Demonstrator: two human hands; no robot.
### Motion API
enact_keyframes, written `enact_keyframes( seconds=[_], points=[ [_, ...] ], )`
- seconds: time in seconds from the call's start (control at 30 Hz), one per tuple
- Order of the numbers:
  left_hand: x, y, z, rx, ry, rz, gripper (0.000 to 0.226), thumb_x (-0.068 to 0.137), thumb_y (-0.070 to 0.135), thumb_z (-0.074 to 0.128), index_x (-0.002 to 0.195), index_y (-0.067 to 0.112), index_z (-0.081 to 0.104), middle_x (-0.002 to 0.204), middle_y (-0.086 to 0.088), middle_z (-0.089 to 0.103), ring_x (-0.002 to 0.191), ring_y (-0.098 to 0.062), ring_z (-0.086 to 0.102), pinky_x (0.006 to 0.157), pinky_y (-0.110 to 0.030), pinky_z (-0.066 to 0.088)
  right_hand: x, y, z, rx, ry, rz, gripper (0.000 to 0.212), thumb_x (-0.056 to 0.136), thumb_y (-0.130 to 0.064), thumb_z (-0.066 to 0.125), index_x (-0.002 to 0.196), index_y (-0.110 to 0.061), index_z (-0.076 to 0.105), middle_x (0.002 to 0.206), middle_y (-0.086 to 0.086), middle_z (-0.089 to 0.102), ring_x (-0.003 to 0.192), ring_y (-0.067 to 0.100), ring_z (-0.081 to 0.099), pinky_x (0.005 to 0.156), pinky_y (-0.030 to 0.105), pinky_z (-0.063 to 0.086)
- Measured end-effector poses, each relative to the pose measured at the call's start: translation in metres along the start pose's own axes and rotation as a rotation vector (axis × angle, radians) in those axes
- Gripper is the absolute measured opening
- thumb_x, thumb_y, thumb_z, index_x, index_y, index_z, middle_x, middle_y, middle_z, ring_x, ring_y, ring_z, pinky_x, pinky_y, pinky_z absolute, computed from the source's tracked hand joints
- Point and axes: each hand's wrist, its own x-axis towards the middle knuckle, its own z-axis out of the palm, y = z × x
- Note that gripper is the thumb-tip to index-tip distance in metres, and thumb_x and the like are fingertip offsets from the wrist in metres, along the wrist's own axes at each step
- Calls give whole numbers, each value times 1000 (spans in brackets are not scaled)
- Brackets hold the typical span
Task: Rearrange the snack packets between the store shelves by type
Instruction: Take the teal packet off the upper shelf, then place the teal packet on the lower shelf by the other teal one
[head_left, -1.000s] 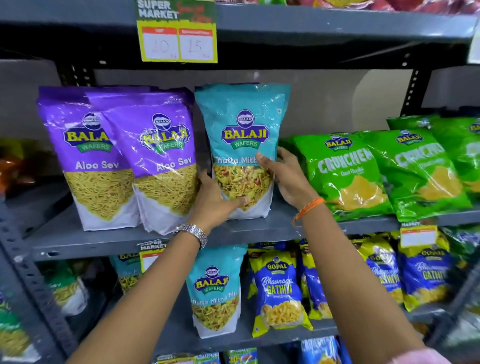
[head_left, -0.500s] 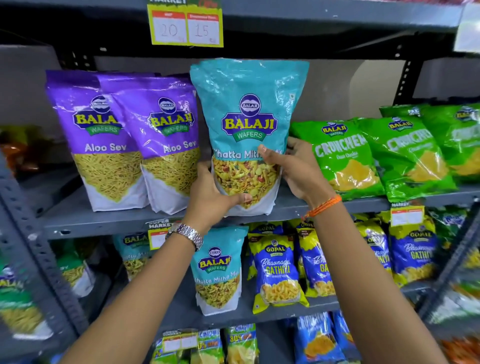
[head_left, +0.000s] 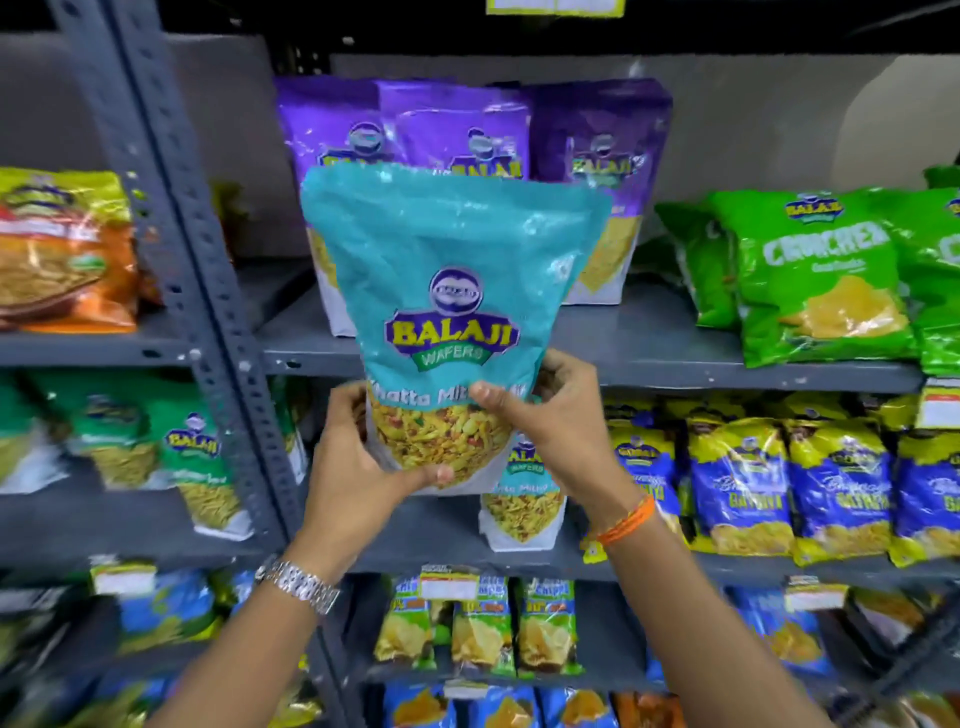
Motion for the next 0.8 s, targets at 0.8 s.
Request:
enact_keyframes(
  seconds=[0.8],
  points=[
    [11,-248,-18,377,-34,-356,87,59,14,96,126,7,42,125,-10,64,117,-21,60,87,-33,51,-5,269,47,-207,36,411,38,65,-7,91,100,-11,77,107,10,79,102,20,76,86,41,63]
  ],
)
